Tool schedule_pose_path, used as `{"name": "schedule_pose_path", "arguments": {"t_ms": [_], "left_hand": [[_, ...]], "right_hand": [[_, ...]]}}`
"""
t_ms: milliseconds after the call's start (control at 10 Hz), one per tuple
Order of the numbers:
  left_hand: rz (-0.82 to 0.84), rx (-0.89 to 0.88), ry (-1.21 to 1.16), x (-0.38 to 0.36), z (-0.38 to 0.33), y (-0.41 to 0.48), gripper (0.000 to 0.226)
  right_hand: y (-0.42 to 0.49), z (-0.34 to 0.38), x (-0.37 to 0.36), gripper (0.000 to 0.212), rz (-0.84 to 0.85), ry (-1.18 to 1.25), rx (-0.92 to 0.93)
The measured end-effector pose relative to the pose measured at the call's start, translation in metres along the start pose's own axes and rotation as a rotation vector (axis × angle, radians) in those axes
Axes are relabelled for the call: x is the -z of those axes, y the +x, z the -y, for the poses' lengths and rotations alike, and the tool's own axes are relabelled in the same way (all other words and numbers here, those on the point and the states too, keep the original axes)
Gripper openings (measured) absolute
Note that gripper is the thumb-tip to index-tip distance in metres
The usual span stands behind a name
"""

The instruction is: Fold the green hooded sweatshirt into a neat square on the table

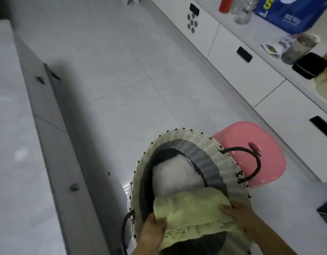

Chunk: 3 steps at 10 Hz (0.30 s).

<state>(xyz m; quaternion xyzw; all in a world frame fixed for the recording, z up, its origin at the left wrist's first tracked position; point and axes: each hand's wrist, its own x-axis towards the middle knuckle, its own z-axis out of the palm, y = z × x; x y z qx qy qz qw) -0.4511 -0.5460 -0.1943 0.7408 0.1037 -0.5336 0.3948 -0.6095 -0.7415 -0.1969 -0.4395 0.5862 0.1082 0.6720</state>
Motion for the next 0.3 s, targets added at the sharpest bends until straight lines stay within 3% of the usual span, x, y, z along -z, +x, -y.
{"name": "schedule_pose_path", "arguments": {"t_ms": [100,200,300], "left_hand": [[-0.037,0.024,-0.072,-0.009,0.015,0.043,0.027],[-0.073,0.021,-0.14,-0.016,0.02,0.065,0.035],[-0.074,-0.005,-0.022,-0.025,0.041,0.09,0.036]], "right_hand": [[0.043,-0.001,-0.003,0.029,0.014,-0.108,0.027],[0.083,-0.007,-0.003,0.039,0.031,-0.211,0.075],[0.116,-0.032,-0.006,0.035,-0.011,-0.315,0.088]]}}
